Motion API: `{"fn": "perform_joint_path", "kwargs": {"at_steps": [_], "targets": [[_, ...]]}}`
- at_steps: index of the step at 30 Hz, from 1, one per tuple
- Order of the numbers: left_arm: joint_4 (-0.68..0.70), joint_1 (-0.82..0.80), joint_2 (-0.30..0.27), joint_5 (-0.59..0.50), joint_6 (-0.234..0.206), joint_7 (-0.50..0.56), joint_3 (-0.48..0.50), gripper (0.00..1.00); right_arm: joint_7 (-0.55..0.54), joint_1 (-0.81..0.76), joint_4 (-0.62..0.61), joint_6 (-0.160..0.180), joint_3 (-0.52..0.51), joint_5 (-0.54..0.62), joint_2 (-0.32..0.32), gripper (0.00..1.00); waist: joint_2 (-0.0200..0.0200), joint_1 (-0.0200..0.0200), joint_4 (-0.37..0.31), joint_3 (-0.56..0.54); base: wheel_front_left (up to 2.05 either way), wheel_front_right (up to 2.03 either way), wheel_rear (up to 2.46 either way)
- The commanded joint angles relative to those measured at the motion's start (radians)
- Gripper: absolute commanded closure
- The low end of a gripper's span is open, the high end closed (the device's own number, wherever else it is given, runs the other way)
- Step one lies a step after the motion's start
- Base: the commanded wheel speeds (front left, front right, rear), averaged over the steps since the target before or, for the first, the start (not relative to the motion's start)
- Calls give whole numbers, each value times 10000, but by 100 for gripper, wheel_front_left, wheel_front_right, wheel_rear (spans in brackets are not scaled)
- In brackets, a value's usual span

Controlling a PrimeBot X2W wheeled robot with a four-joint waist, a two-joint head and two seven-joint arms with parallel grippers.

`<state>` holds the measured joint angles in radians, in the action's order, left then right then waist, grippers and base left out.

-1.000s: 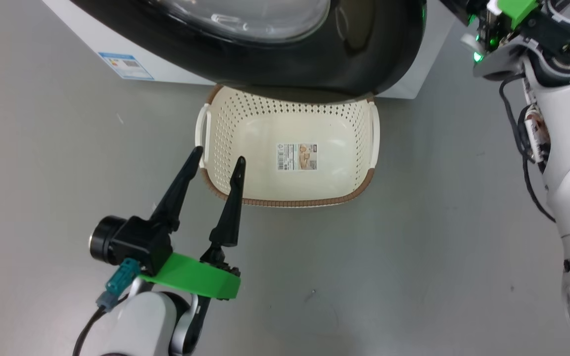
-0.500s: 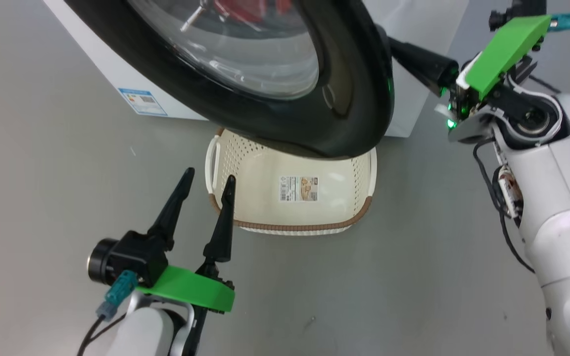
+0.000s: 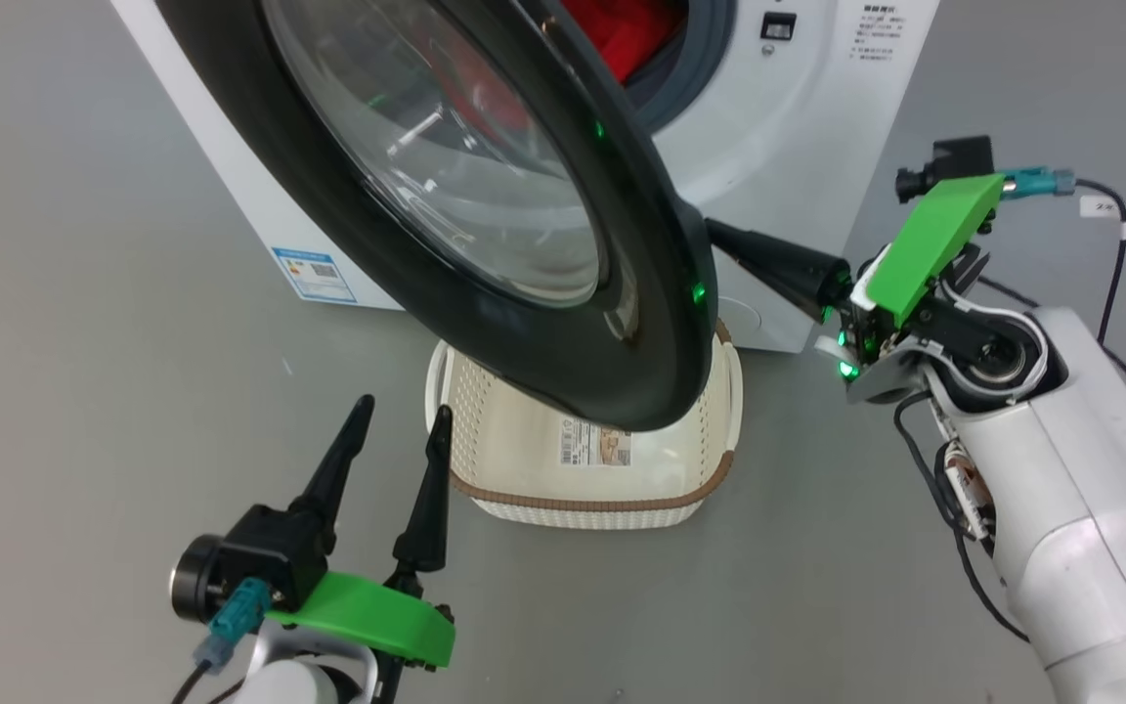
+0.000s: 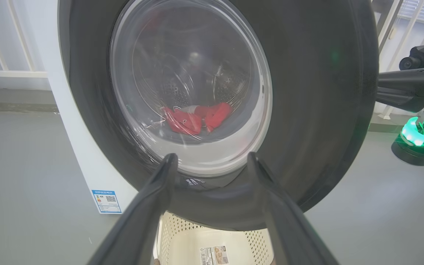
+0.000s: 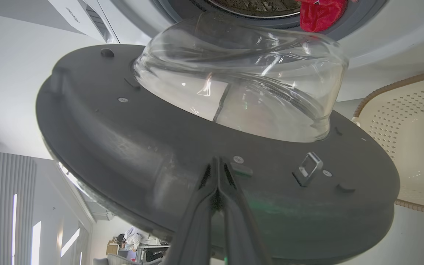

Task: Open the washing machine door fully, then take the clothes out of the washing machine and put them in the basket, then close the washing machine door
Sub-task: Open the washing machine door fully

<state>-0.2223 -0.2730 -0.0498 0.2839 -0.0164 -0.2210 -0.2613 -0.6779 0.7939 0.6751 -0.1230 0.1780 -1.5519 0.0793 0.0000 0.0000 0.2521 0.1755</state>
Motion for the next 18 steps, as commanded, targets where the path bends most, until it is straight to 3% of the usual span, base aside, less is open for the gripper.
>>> {"fn": "perform_joint_path", "kwargs": {"at_steps": [1, 18], "targets": [[325, 57, -213, 121, -83, 39, 343, 0, -77, -141, -432, -77, 241, -161, -282, 100, 0, 0, 157, -251, 0, 0, 0], [670, 593, -408, 215, -335, 219, 325, 0, -54, -1617, -1240, -77, 897, -778, -289, 100, 0, 0, 1116, -1024, 0, 0, 0]]}}
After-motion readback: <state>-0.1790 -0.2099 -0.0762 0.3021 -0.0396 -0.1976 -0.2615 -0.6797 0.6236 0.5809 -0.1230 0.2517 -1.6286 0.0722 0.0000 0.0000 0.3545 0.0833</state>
